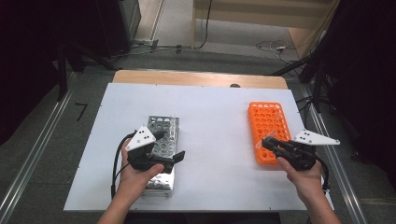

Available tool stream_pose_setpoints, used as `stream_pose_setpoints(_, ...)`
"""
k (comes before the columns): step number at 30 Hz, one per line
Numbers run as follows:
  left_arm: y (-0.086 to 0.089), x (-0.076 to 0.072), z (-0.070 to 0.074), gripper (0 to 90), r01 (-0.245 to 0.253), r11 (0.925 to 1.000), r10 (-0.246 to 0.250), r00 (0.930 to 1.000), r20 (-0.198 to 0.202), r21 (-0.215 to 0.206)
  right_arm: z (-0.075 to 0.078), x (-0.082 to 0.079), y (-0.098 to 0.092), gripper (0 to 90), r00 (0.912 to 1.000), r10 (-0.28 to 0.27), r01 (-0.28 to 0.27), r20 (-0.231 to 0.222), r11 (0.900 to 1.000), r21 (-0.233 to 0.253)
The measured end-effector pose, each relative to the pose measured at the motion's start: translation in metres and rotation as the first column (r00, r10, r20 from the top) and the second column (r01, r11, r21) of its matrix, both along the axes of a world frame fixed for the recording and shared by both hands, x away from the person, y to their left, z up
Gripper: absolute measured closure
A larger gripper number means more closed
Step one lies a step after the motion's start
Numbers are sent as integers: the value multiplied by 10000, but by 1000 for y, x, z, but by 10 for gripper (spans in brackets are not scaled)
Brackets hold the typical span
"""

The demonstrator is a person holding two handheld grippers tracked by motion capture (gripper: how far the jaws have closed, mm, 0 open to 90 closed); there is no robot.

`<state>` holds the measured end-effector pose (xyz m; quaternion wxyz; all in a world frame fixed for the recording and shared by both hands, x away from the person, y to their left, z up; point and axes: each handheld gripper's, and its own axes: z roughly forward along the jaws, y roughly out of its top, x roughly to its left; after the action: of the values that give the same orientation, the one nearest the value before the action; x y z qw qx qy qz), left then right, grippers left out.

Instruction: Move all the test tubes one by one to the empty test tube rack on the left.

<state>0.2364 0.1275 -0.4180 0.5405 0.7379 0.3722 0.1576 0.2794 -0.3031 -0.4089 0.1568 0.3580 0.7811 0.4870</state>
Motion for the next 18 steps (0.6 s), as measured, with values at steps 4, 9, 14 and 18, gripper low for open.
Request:
stream_pose_setpoints(4, -3, -2, 3, 17, 114, 9999, -114, 9999, 40, 35, 0, -8, 19, 743, 9987, 502, -501, 44, 9986, -190)
stream_pose_setpoints(9, -11, -5, 5, 17, 347, 9994, -347, 9994, 52, 57, -3, -17, 40, 743, 9946, 1037, -1034, 42, 9939, -393)
stream_pose_setpoints(14, -22, -7, 9, 28, 552, 9985, -552, 9985, 44, 12, -6, -23, 58, 743, 9885, 1511, -1510, -12, 9872, -512)
stream_pose_setpoints(18, -31, -10, 11, 35, 826, 9966, -826, 9966, 35, 23, -9, -28, 71, 743, 9836, 1803, -1802, -52, 9812, -688)
